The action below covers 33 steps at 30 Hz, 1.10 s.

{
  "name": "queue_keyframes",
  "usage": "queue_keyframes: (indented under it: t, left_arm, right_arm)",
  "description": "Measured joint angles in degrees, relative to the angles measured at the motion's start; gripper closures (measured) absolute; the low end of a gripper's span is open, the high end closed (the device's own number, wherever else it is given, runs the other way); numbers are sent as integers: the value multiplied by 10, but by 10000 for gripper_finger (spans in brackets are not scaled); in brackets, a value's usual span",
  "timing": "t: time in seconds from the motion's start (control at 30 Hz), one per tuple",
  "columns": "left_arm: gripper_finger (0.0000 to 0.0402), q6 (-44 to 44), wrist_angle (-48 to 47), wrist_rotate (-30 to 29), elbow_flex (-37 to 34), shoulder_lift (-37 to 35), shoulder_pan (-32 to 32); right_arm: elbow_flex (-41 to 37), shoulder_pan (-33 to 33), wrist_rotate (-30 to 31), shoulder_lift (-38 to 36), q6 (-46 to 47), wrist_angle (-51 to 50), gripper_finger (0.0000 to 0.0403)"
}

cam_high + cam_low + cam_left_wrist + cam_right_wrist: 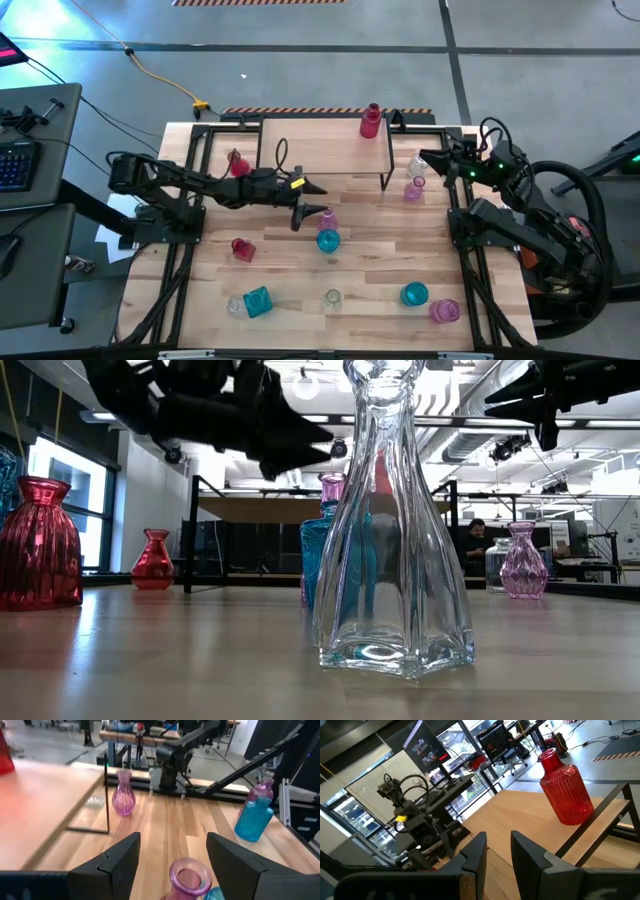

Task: Sort vases onto shelf
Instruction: Put the middle left purple flower vase on the shelf

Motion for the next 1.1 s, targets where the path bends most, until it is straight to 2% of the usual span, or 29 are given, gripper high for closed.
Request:
queue_keyframes:
  t: [0.33, 0.63, 0.8, 0.93, 1.1]
  left_arm:
    - [181, -12, 1, 0, 0, 14, 0]
    - [181, 33, -30, 15, 0, 14, -20]
    - [181, 51, -45, -3, 0, 14, -26]
    - [181, 52, -57, -26, 0, 14, -25]
    - [181, 54, -57, -7, 0, 14, -25]
  right_arm:
    - [0, 0, 0, 0, 0, 0, 334]
    - [0, 0, 0, 0, 0, 0, 334]
    - [0, 0, 0, 0, 0, 0, 334]
    - [0, 0, -25, 0, 0, 0, 334]
    - [0, 0, -33, 0, 0, 0, 334]
